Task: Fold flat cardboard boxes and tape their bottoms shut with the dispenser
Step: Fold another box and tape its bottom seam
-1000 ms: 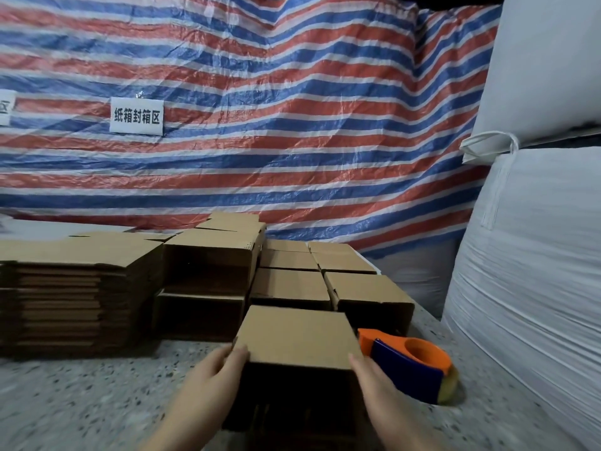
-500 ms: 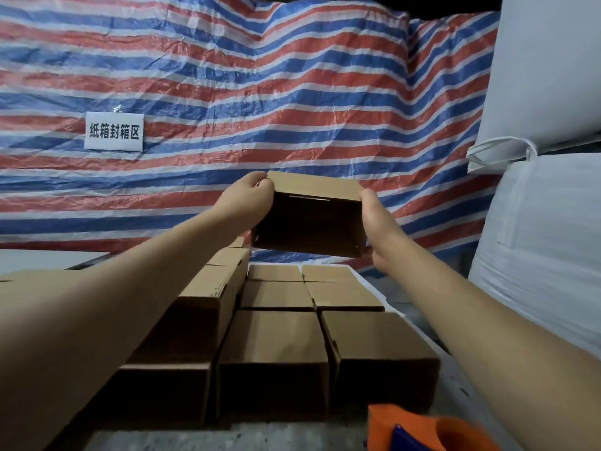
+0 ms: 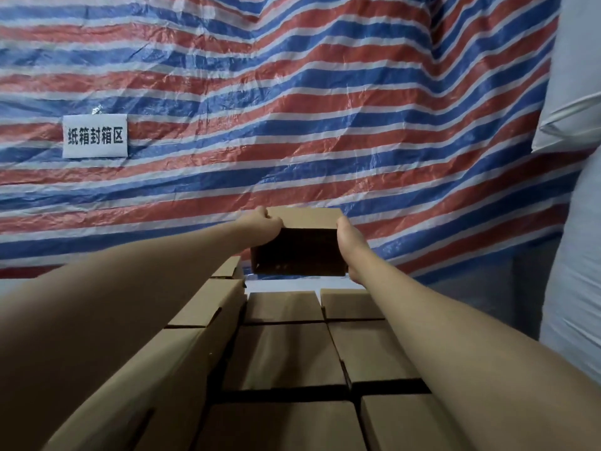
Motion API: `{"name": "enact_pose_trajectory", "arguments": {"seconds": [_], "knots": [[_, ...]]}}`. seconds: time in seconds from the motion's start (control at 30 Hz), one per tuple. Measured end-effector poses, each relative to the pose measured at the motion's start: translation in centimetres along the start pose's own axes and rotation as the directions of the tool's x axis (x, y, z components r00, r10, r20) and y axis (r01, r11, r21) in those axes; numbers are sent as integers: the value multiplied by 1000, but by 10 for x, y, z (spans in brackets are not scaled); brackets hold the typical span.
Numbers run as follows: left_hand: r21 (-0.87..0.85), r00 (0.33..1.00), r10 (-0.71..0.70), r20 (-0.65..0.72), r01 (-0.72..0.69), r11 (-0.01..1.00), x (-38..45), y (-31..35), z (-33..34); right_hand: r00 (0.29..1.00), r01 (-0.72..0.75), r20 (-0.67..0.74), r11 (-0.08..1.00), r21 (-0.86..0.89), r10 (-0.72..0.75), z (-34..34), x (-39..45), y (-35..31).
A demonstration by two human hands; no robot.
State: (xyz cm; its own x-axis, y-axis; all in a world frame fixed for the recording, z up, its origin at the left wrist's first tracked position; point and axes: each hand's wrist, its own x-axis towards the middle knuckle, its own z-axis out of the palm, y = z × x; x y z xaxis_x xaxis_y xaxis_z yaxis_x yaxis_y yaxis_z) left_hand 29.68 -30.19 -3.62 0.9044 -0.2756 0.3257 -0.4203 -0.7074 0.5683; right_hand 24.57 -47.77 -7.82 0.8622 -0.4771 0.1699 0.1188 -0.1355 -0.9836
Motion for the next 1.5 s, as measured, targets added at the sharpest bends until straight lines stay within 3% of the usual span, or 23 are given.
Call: {"name": "enact_pose_trajectory", "arguments": {"seconds": [0.27, 0.47, 0.57, 0.7, 0.8, 1.07, 1.37, 1.5], "knots": [[117, 992, -95, 81, 85, 990, 51, -27, 40, 995, -7, -104, 987, -162, -11, 25, 61, 47], [295, 944, -256, 208, 189, 937, 51, -51, 50, 991, -120, 15, 950, -289, 130, 41, 69, 77], [405, 927, -277, 254, 158, 901, 48, -55, 52, 971, -192, 77, 929, -316, 227, 46, 59, 88], [457, 917, -279, 284, 127, 881, 35, -46, 47, 971, -234, -39, 921, -312, 234, 44, 46, 75], [439, 936, -248, 248, 119, 891, 20, -33, 32, 976, -206, -136, 911, -356, 168, 33, 34, 55], [360, 999, -9, 33, -3, 933, -55, -1, -73, 997, -16, -69, 889, -458, -18, 14, -55, -30], [320, 970, 209, -126, -160, 934, -238, -11, -199, 967, 236, 45, 814, -531, -252, 15, -228, -101], [361, 960, 192, -204, -109, 926, -308, -50, -249, 935, 324, 52, 783, -531, -351, 19, -294, -120]]}}
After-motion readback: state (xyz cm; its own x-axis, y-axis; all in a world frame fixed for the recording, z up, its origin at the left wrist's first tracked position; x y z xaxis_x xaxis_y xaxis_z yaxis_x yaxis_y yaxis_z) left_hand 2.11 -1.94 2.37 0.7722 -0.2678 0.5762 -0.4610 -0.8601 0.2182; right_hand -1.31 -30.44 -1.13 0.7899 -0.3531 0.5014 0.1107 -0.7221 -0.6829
